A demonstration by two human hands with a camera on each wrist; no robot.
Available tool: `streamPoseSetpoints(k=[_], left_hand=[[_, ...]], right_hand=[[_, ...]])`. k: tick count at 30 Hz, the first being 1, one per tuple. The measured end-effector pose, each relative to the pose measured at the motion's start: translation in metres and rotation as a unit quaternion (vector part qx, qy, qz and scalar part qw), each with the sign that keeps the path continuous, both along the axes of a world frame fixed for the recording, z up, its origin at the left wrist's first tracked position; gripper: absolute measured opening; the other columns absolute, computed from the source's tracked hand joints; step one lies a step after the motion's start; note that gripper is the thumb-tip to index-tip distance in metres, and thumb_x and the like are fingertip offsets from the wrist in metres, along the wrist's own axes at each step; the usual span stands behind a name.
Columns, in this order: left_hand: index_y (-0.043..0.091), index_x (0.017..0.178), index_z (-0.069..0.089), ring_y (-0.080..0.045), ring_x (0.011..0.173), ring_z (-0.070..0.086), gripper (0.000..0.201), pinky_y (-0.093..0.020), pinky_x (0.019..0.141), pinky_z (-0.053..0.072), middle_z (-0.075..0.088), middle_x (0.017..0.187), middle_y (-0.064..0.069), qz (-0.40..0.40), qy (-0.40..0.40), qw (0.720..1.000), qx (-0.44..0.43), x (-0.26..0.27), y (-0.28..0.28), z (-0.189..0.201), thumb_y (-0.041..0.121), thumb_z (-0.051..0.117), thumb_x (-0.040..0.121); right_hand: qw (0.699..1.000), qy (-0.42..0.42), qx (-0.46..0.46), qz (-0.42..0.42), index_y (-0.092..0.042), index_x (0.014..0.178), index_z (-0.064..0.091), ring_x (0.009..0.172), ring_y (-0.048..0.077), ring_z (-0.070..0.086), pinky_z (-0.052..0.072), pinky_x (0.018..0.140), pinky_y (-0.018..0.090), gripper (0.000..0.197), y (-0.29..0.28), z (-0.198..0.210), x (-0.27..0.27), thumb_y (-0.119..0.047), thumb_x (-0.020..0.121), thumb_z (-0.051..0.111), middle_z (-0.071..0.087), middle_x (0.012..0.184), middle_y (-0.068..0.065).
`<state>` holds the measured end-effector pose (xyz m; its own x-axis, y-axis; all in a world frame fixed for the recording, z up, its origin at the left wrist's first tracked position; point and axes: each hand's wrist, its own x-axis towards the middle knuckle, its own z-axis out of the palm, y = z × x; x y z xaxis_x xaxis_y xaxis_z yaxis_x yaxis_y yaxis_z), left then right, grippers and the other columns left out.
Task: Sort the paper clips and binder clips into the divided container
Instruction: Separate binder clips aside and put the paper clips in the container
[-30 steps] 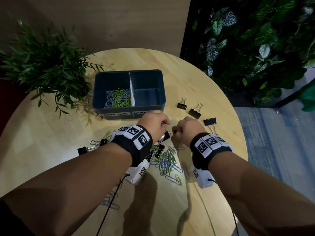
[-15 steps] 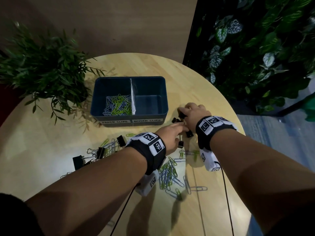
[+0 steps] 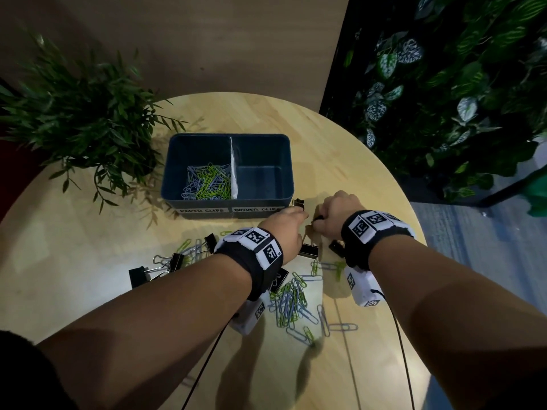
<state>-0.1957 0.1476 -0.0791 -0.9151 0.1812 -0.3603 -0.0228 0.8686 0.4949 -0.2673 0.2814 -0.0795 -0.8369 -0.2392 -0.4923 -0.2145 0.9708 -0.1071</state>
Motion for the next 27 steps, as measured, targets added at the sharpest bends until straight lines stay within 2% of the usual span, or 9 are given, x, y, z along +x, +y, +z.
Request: streamPoseSetpoints(k=[3,6,10,13,16,18,20,23,27], left_hand=[[0.019,0.138,0.044,-0.021,0.129,0.042,0.051,-0.030,0.109,0.035,0.043,0.143,-0.001,-0.006,0.031,1.000,-0.003,0.002,-0.001,0.002,0.013,0.053,0.088],[0.023,0.131,0.051,-0.025,0.123,0.045,0.049,-0.033,0.103,0.040,0.050,0.134,0.000,-0.056,0.023,0.998,-0.033,0.005,0.001,0.003,0.030,0.062,0.084],[0.023,0.128,0.051,-0.029,0.120,0.045,0.045,-0.039,0.099,0.044,0.051,0.128,-0.005,-0.105,-0.026,0.989,-0.105,0.005,0.009,0.003,0.032,0.063,0.085],[0.020,0.124,0.053,-0.030,0.114,0.049,0.037,-0.038,0.093,0.046,0.055,0.121,-0.008,-0.108,-0.024,0.986,-0.129,0.003,0.013,0.001,0.025,0.060,0.087],[0.019,0.118,0.056,-0.029,0.110,0.053,0.030,-0.037,0.089,0.045,0.058,0.116,-0.007,-0.100,0.001,0.985,-0.144,0.002,0.013,0.000,0.027,0.057,0.089],[0.019,0.117,0.056,-0.028,0.111,0.054,0.029,-0.038,0.091,0.044,0.059,0.116,-0.006,-0.087,0.012,0.985,-0.146,0.001,0.013,0.000,0.030,0.055,0.090],[0.018,0.118,0.055,-0.028,0.113,0.052,0.031,-0.039,0.094,0.042,0.058,0.119,-0.007,-0.073,0.015,0.986,-0.148,0.001,0.012,0.001,0.031,0.055,0.090],[0.016,0.121,0.053,-0.029,0.116,0.049,0.034,-0.040,0.095,0.040,0.055,0.121,-0.008,-0.052,0.022,0.989,-0.135,0.000,0.012,0.004,0.030,0.055,0.090],[0.013,0.120,0.052,-0.029,0.112,0.052,0.031,-0.039,0.091,0.046,0.053,0.119,-0.010,-0.020,0.008,0.996,-0.088,-0.002,0.011,0.006,0.020,0.056,0.090]], right_hand=[[0.987,0.020,-0.122,-0.101,-0.015,0.082,0.056,0.087,0.029,0.058,0.046,0.067,0.032,0.019,0.008,0.004,-0.007,-0.033,0.079,0.062,0.057,0.104,0.012],[0.983,0.034,-0.112,-0.139,-0.013,0.087,0.058,0.088,0.031,0.056,0.042,0.067,0.031,0.021,0.015,0.007,-0.016,-0.032,0.082,0.062,0.054,0.112,0.014],[0.994,0.005,-0.027,-0.105,-0.008,0.114,0.058,0.106,0.033,0.055,0.046,0.084,0.035,0.035,0.022,0.000,-0.018,-0.033,0.089,0.058,0.045,0.124,0.014],[0.993,0.017,-0.041,-0.108,-0.011,0.117,0.059,0.110,0.033,0.051,0.046,0.090,0.038,0.036,0.025,0.000,-0.015,-0.034,0.089,0.057,0.046,0.125,0.013],[0.996,0.076,-0.032,-0.044,-0.025,0.121,0.056,0.116,0.029,0.044,0.042,0.092,0.041,0.035,0.022,0.005,-0.010,-0.037,0.089,0.055,0.048,0.126,0.005],[0.995,0.093,-0.006,0.031,-0.035,0.119,0.058,0.114,0.027,0.042,0.038,0.091,0.039,0.030,0.016,0.009,-0.005,-0.039,0.089,0.054,0.051,0.125,0.000],[0.992,0.089,0.037,0.085,-0.039,0.116,0.061,0.114,0.027,0.042,0.036,0.090,0.039,0.027,0.006,0.010,-0.001,-0.040,0.089,0.054,0.052,0.122,-0.002],[0.984,0.106,0.090,0.115,-0.028,0.109,0.066,0.110,0.027,0.043,0.035,0.088,0.040,0.024,-0.004,0.006,0.001,-0.033,0.088,0.056,0.057,0.112,0.000],[0.989,0.046,0.111,0.082,-0.022,0.100,0.065,0.111,0.025,0.043,0.033,0.087,0.038,0.020,-0.006,0.008,0.004,-0.021,0.088,0.049,0.061,0.103,0.001]])
